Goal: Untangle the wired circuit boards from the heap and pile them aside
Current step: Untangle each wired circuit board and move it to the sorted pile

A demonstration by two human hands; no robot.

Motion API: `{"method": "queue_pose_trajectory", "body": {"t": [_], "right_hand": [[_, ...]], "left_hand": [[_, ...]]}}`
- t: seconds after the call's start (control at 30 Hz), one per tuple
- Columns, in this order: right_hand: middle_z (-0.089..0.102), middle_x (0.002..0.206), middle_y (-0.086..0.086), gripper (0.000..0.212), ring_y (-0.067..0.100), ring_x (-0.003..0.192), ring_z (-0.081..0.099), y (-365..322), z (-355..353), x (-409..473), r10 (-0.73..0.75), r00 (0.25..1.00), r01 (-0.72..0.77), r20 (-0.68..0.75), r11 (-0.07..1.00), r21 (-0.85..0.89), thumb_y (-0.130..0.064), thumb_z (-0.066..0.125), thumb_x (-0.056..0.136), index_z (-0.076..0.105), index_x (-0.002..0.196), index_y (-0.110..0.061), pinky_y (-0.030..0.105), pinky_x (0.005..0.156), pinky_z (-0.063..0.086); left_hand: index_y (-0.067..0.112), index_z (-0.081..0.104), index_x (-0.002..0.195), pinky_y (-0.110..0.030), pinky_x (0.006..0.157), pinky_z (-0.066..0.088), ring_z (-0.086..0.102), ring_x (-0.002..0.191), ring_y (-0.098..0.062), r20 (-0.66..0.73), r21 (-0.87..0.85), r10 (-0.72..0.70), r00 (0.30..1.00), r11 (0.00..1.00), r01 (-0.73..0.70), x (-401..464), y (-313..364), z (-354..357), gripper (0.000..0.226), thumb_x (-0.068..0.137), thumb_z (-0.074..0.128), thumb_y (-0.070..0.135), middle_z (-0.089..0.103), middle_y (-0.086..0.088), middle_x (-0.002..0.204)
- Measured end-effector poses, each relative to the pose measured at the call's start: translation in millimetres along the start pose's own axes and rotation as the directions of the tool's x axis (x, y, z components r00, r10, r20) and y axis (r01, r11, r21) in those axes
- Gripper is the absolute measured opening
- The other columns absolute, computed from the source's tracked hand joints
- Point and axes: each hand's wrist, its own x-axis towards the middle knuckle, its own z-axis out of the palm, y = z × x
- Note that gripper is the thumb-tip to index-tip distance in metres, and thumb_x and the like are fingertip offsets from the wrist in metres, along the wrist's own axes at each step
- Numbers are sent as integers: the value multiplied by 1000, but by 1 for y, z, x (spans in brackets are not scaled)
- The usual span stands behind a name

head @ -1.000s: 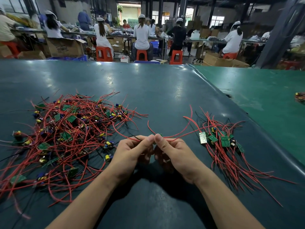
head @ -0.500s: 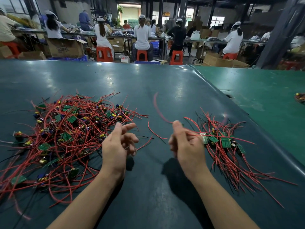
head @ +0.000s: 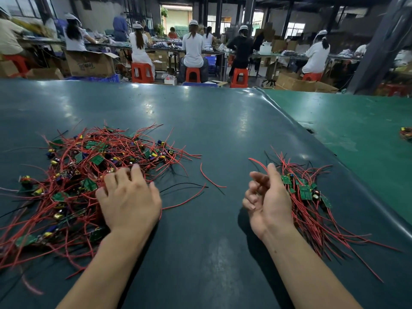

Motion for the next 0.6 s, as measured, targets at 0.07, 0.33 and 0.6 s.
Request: {"method": "queue_pose_trajectory", "body": {"t": [0.07,0.33,0.6], "right_hand": [[44,50,-3,44,7,33,30,0,0,0,18,1000,-18,6,1000,-6,-44,47,99,59,72,-12,14,33,20],[46,50,-3,42,7,34,32,1,-2,1,29,998,-27,47,998,-58,-43,49,98,60,71,-12,15,34,22],[61,66,2,41,10,40,47,14,9,-12,292,868,-79,402,880,-469,-53,60,78,71,84,-14,16,35,30]], "left_hand": [[17,62,116,-43,90,35,50,111,-30,78,121,-29,997,992,20,0,-2,1,35,92,51,40,62,-9,115],[17,66,118,-45,86,34,62,89,-32,-153,-174,-3,988,985,-24,-4,1,-3,32,86,66,18,72,-9,90],[11,66,113,-38,83,50,66,101,-17,-693,-375,432,577,468,-800,-26,24,-7,26,87,71,6,69,-2,114]]}}
